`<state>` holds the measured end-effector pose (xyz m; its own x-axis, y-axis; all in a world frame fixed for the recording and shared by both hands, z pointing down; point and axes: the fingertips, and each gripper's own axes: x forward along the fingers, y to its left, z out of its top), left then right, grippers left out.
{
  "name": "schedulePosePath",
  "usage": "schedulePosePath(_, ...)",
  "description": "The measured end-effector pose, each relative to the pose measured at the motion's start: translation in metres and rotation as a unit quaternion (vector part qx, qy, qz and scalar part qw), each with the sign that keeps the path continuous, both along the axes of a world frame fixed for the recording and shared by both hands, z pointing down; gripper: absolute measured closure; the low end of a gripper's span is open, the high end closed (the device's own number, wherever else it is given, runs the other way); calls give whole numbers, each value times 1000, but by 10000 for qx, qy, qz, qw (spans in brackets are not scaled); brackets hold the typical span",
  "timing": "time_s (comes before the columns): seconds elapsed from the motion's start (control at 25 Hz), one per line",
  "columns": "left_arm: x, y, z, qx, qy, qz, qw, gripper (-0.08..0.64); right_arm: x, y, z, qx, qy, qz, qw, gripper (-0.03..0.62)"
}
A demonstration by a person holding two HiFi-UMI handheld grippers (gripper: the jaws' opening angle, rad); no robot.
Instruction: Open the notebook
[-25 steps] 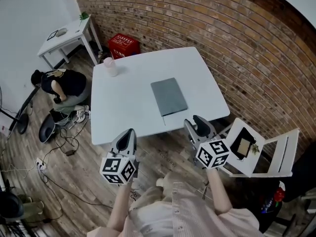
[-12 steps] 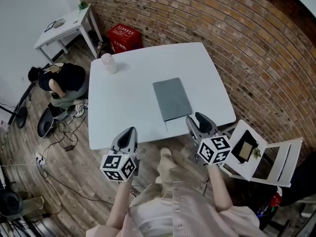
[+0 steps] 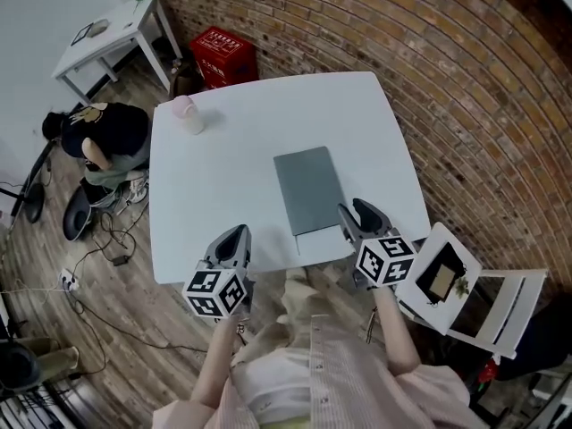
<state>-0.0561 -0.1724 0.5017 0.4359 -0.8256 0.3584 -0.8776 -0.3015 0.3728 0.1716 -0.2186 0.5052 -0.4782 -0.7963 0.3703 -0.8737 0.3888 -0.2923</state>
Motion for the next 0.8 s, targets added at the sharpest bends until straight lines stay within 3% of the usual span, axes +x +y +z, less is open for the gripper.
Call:
schedulePosePath(0.36,20,-31,34,-570,115,234,9980,568,1,-35,42,-782,287,-264,9962,425)
schedulePosePath(0.8,34,-53,60,-1059,197,290,9938,568,-1,-53,83,-1847,411,-607,9801,425)
